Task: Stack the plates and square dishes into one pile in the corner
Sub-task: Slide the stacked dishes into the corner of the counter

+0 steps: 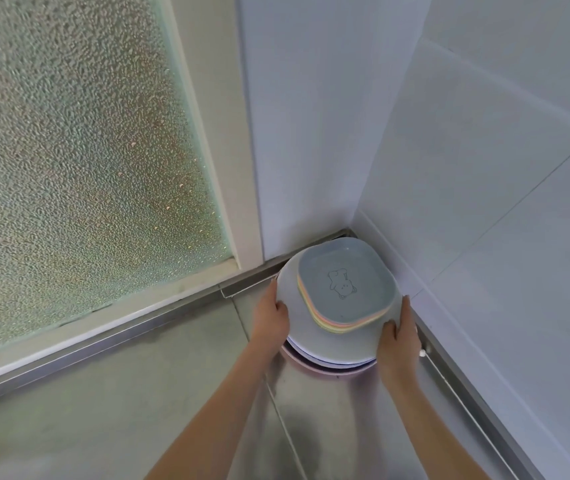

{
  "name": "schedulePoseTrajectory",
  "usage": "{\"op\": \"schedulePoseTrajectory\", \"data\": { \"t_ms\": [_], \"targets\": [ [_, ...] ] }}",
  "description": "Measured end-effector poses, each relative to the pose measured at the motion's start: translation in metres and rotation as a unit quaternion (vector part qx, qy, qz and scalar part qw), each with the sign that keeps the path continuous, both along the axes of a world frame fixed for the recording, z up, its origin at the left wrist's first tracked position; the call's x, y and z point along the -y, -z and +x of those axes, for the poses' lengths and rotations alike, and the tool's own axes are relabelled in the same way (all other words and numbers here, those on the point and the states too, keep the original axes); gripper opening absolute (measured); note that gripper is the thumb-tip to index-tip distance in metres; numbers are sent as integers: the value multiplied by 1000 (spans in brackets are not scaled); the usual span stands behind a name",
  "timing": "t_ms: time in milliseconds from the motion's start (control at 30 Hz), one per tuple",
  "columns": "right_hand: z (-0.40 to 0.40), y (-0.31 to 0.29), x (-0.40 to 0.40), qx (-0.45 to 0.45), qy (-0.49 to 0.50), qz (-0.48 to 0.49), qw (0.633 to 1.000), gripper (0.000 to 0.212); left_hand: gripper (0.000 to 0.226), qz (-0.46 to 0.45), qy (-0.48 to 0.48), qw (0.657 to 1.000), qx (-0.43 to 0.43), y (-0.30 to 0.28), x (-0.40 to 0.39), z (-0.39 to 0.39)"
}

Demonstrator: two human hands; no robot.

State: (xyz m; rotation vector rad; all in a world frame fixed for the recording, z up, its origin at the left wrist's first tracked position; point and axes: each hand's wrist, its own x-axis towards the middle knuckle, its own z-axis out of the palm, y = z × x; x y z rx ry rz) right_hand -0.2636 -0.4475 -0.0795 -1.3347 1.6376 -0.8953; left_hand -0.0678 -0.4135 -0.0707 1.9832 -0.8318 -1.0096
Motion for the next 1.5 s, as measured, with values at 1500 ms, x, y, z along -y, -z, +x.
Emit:
{"op": "schedulePoseTrajectory", "data": {
  "t_ms": [1500],
  "targets": [
    [37, -35, 2, 128, 92, -17, 987, 33, 36, -135, -107, 974, -149, -35, 10, -47]
  ]
}}
